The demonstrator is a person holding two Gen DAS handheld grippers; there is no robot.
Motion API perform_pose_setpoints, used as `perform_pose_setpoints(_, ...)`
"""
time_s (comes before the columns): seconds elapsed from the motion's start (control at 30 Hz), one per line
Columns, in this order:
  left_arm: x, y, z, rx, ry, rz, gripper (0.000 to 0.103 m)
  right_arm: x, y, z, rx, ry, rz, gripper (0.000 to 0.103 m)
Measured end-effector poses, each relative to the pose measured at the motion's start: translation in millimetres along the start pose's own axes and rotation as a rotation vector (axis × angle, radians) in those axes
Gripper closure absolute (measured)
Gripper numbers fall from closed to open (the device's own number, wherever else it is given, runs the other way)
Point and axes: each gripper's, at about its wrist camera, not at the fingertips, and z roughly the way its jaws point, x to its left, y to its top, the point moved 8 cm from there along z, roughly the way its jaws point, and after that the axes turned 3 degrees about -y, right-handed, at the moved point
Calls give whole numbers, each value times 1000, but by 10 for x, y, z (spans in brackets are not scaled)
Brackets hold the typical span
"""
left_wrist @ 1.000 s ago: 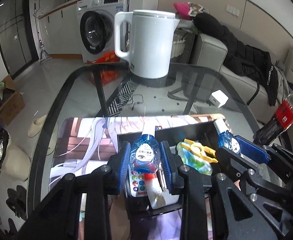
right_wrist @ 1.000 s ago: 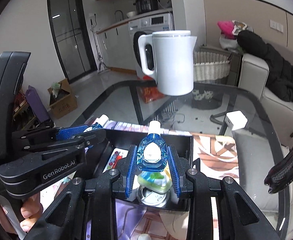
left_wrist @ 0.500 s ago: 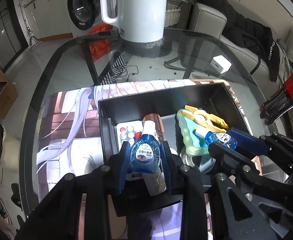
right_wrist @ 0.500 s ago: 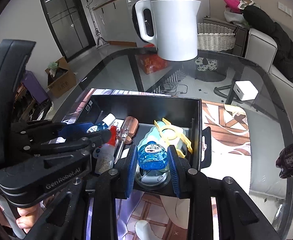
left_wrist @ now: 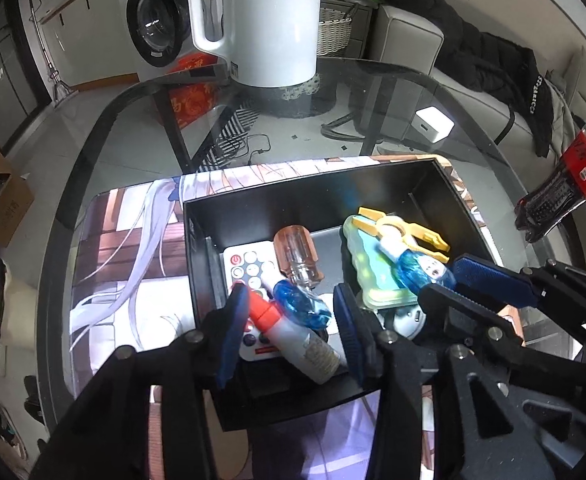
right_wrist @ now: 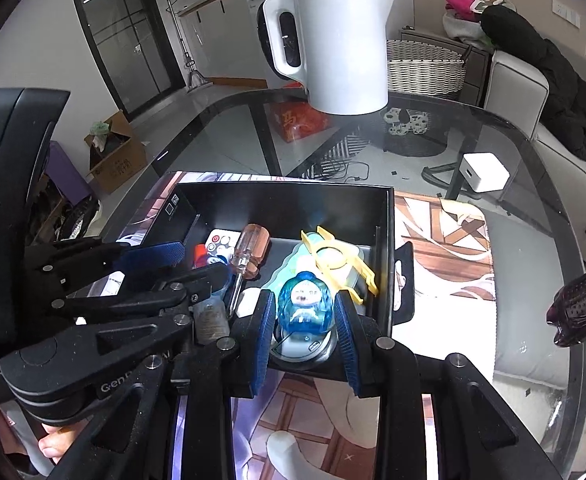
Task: Organize rigid objects
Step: 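Lower both blue dispensers into the black box and open both grippers, then withdraw both open tools upward from the box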
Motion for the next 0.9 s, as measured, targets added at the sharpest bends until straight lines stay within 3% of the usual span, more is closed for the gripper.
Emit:
perform_pose_setpoints(0.3, -48, -18, -343, -119, -2, -14, 53, 49, -51, -297, -88, 28, 11, 69)
perform_pose_setpoints(0.6, -109, -41, -759, -343, 11, 23, 51, 151, -150, -699, -244, 44, 5, 69)
perform_pose_setpoints(0.73, -58, -32, -1034, -476, 10, -13, 49, 137, -140, -955, -371, 19, -1, 69)
perform_pose_setpoints(0.8, 3, -46, -1192, -540, 40, -52, 44, 111, -142, -1084, -431, 19, 15, 62)
perform_pose_setpoints(0.87, 21, -82, -1342, -591, 84, -42, 12, 81, -166, -1227, -502, 9, 28, 51)
perform_pose_setpoints(0.9, 28, -113, -1436, -636, 112, -33, 7, 71, -186, -1297, -536, 0, 31, 50)
